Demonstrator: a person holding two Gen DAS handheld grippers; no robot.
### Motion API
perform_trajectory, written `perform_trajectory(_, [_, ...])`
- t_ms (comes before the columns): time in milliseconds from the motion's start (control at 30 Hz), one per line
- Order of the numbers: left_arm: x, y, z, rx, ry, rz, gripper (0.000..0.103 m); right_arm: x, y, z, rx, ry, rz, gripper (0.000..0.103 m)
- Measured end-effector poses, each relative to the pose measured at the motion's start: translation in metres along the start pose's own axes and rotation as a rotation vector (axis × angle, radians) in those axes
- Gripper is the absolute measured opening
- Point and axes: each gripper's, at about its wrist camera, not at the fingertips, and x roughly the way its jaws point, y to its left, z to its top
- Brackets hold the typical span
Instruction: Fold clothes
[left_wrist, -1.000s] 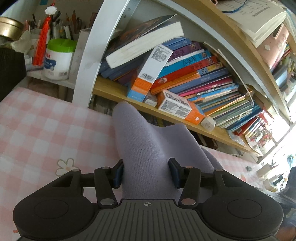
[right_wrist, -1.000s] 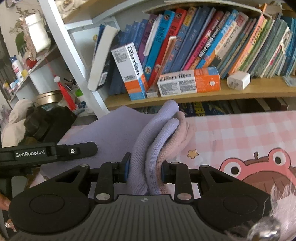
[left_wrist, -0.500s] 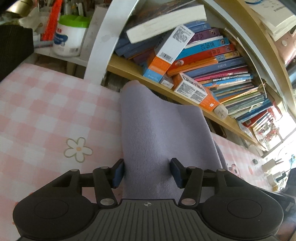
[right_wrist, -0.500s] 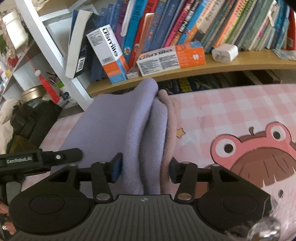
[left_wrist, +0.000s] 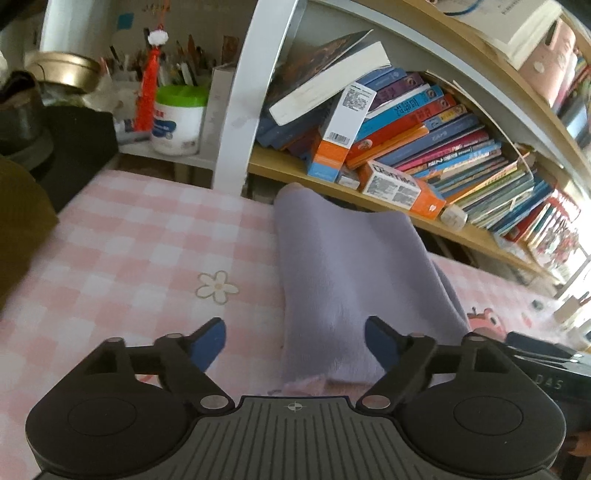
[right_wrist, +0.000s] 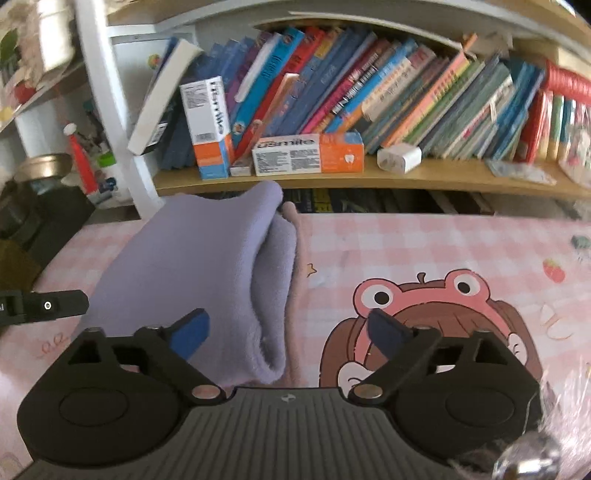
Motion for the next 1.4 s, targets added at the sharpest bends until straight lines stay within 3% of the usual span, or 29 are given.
perform_trajectory(167, [-0.012, -0.011, -0.011, 0.035, -0.009, 0.038, 0.095, -0.014, 0.010, -0.010, -0.041, -0.009, -0.004, 0.103])
perform_trajectory(400, [-0.022, -0.021, -0.024, 0.046, 0.013, 0.073, 0.096, -0.030, 0.015, -0.023, -0.040, 0.007, -0.027, 0.103])
perform_trajectory(700, [-0.033, -0.035, -0.035, 0.104, -0.016, 0.132, 0.102, -0.045, 0.020, -0.027, -0.039, 0.032, -0.063, 0.103])
perform_trajectory(833, [-0.039, -0.043, -0.038, 0.144, -0.045, 0.127, 0.103, -0.048, 0.021, -0.029, -0.039, 0.037, -0.067, 0.103])
perform_trajectory(1400, [-0.049, -0.046, -0.040, 0.142, -0.054, 0.125, 0.103, -0.056, 0.029, -0.033, -0.033, 0.055, -0.067, 0.103])
